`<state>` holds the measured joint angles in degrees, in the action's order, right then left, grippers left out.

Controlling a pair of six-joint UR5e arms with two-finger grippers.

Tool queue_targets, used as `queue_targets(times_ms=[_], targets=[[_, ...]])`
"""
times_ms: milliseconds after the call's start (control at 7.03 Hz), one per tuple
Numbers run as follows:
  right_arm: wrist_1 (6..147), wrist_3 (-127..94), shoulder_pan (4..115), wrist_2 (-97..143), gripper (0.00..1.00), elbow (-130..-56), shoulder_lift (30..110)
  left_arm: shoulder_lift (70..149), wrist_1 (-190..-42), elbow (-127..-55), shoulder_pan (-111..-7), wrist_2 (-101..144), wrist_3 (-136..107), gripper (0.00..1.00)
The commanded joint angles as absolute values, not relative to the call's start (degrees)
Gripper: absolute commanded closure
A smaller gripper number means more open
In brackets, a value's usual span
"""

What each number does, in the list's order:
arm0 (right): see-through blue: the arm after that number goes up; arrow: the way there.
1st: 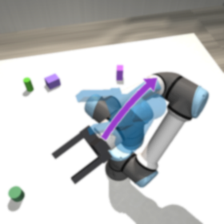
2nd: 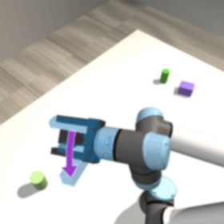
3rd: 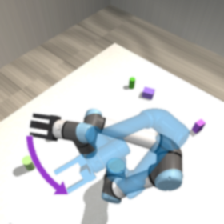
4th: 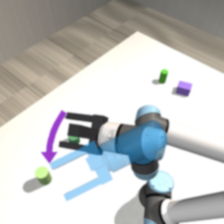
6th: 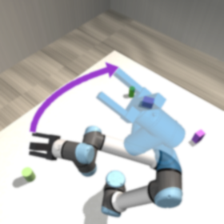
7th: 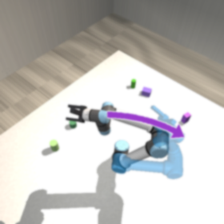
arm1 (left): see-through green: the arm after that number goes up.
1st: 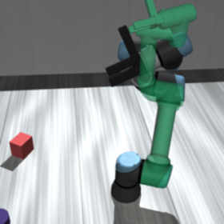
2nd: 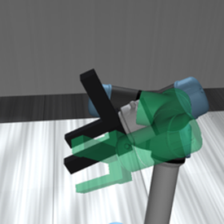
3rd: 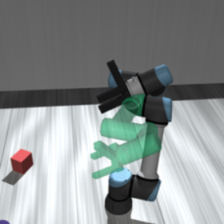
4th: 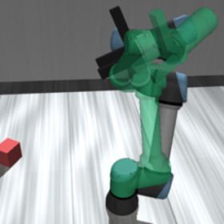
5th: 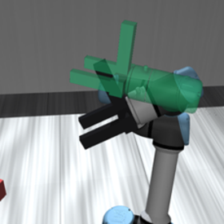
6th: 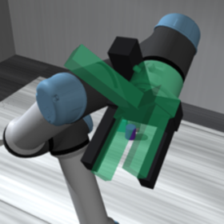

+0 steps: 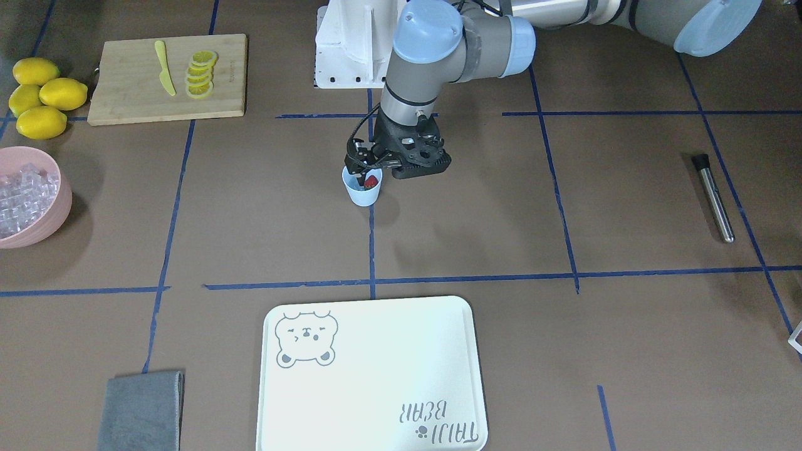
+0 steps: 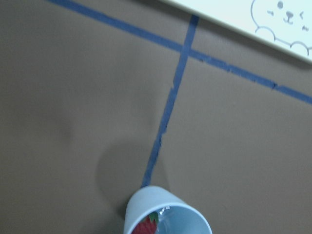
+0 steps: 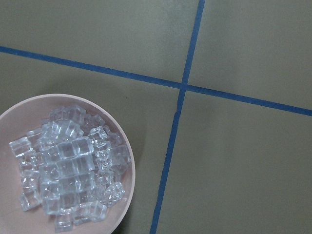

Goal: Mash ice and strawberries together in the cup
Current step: 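Move the left gripper back to the metal muddler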

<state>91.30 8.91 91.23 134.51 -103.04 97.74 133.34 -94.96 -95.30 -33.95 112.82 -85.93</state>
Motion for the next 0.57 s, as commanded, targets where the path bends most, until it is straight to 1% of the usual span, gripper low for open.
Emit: queue_targets(times_ms=[0, 285, 427], targets=[[88.4, 9.1, 91.3, 134.6, 0.01, -99.9, 98.1, 126.3, -93.5, -100.8, -40.4, 119.9, -79.8, 0.0], [86.0, 8.8, 92.0, 135.3, 0.01, -99.0, 98.3, 123.7, -80.8, -107.4, -45.2, 122.5, -66.4, 0.0], [86.0, 8.9, 92.9, 137.4, 0.01, -97.5, 98.4, 120.2, -78.6, -110.3, -47.0, 122.5, -62.1, 0.0]])
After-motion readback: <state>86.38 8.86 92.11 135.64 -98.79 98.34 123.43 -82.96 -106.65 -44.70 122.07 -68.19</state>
